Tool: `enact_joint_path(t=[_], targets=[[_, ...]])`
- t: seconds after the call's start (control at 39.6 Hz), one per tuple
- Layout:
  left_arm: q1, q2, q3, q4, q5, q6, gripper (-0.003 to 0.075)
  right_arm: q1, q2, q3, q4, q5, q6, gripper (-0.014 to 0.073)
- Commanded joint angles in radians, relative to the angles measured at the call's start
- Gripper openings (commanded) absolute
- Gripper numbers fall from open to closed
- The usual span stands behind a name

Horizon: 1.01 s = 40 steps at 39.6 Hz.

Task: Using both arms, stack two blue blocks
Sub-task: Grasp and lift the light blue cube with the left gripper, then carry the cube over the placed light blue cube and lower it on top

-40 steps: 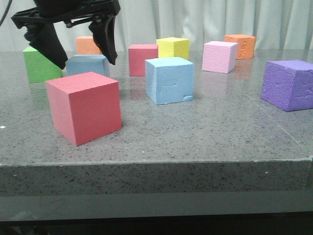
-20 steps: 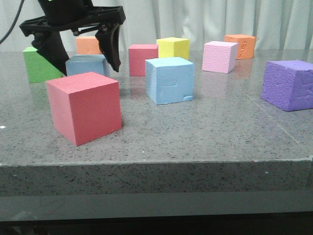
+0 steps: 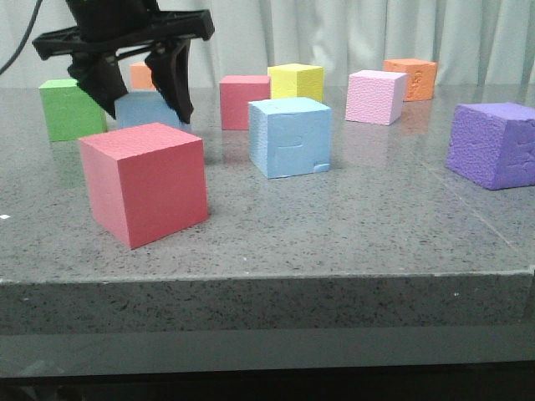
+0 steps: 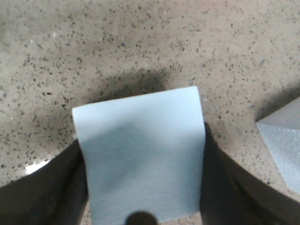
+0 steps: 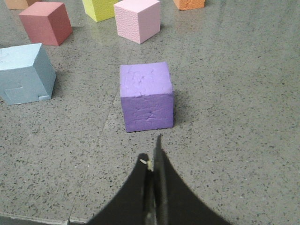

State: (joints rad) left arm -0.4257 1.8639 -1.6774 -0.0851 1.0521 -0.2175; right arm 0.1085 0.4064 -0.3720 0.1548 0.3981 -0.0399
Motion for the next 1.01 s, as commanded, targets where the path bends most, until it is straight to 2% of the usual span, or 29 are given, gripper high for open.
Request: enact_joint_path(t=[0.0,0.28,0.73,0.98], targets=[[-0.005,-0.052,-0.095,0.001,0.025,-0.01,0.0241,-0.007,0.003,-0.027,0.008,-0.076,-0.01,-0.0067],[-0.021,-0.052,-0.334,0.001,0.217,-0.01,0.0241,-0.007,0.003,-0.027,0.008,-0.078,-0.01,-0.0067],[-0.205,-0.037,-0.37,-0.001,0.185,0.01,0.0242,-0.007,0.003,-0.027,0.01,-0.077,-0.01,-0.0067],[-0.22,0.004,-0.37,-0.057,0.174,0.01,0.0242,-0.007,0.003,-0.027,0.015,-0.077,-0.01,-0.0067]])
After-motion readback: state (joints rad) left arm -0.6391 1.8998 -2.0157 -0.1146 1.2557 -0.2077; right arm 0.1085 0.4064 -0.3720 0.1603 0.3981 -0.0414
